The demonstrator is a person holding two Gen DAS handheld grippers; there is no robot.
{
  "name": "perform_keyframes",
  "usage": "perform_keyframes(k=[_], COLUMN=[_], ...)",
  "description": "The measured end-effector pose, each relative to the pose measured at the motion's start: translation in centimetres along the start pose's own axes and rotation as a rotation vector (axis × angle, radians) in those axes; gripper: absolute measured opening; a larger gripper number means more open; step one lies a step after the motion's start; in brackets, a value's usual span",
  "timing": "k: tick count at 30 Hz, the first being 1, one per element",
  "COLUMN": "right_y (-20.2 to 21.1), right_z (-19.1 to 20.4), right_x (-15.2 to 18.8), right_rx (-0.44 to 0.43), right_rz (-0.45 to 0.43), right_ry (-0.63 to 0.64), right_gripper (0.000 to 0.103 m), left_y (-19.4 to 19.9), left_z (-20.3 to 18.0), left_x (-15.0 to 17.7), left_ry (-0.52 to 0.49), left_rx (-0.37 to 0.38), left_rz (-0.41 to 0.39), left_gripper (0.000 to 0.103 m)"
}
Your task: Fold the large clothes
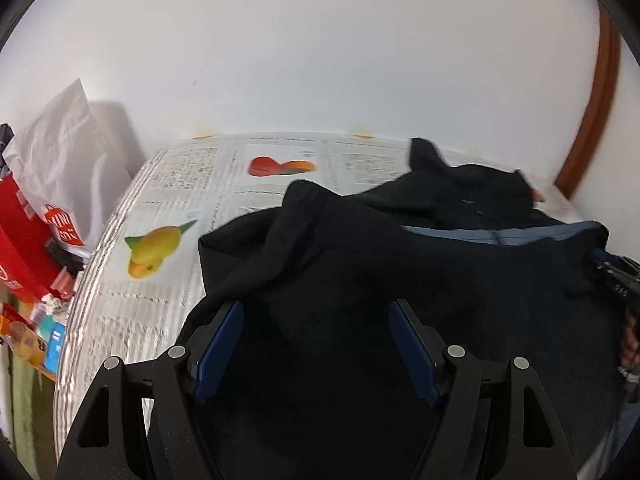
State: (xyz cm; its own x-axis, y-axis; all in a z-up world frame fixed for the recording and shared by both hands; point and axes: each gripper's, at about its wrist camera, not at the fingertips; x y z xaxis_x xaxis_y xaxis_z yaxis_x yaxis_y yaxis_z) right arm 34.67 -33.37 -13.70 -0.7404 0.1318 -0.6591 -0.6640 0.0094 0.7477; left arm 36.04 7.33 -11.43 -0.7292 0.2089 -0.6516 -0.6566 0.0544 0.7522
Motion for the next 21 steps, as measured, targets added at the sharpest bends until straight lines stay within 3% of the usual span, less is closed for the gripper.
perform_keyframes(k=[3,10,21], right_y=[-2.5,-5.8,-7.9], right_z=[-1.6,-4.3,-8.0], right_x=[-0.4,-1.2,-2.9], right_rx=[0.019,-0.010,-0.031], right_rz=[0.051,0.135,0.139], right_ry=[-0.063,-0.120,-0.120], right_gripper=[0.037,0.037,0.039], left_y=[-1.7,-4.4,-7.1], left_z=[0.1,-0.5,-4.4], left_x=[-0.2,-1.1,-3.3], left_ry=[-0.010,0.026,-0.016], left_rx=[-0.035,-0.024,-0.047], left_rz=[0.027,0.063,0.084], left_gripper=[0.073,0.073,0.073])
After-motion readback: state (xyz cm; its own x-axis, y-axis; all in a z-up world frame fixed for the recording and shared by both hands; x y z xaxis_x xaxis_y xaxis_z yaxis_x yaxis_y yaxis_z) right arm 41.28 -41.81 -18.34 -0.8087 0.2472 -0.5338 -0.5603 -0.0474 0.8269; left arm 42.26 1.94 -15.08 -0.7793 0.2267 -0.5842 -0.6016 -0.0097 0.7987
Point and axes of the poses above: each gripper's, at about its wrist camera, not at the fingertips, and y roughly against the way its jaws point, z to its left, x to its underside, and after that the axes turned 13 degrees about -y, right-handed
